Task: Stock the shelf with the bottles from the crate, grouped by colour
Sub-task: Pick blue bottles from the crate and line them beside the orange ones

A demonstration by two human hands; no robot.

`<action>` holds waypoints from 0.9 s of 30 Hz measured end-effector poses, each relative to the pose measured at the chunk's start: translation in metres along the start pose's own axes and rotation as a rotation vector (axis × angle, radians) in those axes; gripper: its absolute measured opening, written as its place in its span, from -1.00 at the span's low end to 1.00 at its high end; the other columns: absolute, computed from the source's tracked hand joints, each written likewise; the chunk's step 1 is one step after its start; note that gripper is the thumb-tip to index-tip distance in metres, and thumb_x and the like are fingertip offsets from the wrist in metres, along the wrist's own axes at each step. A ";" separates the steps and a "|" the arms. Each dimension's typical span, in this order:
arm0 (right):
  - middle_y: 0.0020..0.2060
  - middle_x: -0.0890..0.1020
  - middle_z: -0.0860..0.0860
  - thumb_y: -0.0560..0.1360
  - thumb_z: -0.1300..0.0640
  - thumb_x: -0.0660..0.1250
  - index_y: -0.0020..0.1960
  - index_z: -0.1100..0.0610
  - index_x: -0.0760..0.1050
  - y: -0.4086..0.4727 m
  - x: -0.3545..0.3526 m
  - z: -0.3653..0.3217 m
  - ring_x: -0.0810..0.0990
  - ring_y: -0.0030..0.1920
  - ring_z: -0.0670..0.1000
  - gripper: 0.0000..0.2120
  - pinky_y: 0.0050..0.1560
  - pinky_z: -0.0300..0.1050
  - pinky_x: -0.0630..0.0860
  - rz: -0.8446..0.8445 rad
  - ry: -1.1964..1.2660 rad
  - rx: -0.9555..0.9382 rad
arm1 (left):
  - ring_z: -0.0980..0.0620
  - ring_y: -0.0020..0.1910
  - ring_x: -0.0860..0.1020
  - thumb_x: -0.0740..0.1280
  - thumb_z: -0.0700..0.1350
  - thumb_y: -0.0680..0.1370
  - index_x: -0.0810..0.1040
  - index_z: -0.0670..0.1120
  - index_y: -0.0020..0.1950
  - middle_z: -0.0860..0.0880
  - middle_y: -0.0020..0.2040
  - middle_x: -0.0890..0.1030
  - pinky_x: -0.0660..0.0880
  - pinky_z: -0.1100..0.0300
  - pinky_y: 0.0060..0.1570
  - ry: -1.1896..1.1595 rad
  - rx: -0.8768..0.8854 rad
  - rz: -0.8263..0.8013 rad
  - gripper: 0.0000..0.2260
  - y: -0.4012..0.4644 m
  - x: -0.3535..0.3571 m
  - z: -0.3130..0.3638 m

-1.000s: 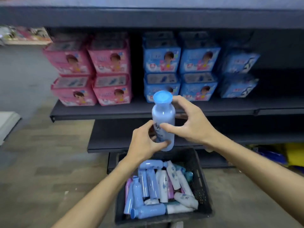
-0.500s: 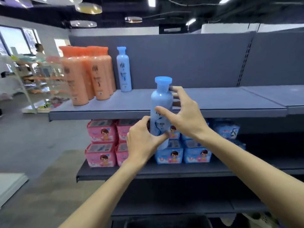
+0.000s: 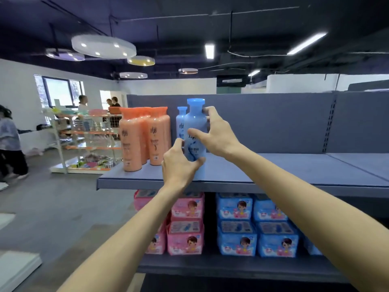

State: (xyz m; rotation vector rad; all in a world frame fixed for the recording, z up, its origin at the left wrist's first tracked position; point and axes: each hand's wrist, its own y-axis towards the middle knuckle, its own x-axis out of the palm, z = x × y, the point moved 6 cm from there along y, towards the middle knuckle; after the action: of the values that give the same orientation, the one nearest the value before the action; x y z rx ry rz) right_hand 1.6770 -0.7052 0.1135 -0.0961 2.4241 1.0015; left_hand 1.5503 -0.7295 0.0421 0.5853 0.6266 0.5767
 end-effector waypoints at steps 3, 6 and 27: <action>0.11 0.57 0.06 0.53 0.04 0.40 0.38 0.05 0.28 0.016 0.022 0.010 0.56 0.02 0.07 -0.50 -0.08 -0.09 0.51 -0.045 -0.026 0.042 | -0.08 -0.19 0.60 0.55 0.06 0.29 0.44 -0.07 -0.05 0.00 -0.18 0.62 0.55 0.01 -0.20 0.032 -0.063 -0.020 -0.59 0.011 0.004 -0.018; 0.11 0.52 0.07 0.55 0.02 0.38 0.38 0.08 0.24 0.030 0.038 0.021 0.52 -0.02 0.05 -0.50 -0.24 -0.19 0.42 -0.126 -0.082 0.087 | -0.09 -0.17 0.57 0.53 0.06 0.32 0.43 -0.10 -0.04 -0.02 -0.17 0.60 0.44 0.11 -0.26 0.067 -0.098 -0.030 -0.59 0.017 0.010 -0.034; 0.25 0.46 0.13 0.54 0.02 0.39 0.41 0.14 0.22 0.138 0.102 0.099 0.50 0.09 0.09 -0.45 -0.04 -0.13 0.38 -0.118 -0.141 0.127 | -0.24 0.13 0.53 0.49 0.02 0.46 0.38 -0.21 0.15 -0.18 0.13 0.55 0.46 -0.01 -0.01 0.256 -0.167 -0.173 -0.54 0.121 0.075 -0.097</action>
State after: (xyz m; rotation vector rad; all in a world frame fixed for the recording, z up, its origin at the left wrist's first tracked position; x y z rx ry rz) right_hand 1.5965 -0.5256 0.0936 -0.1187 2.3173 0.7734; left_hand 1.4969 -0.5661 0.0291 0.2981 0.8527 0.5384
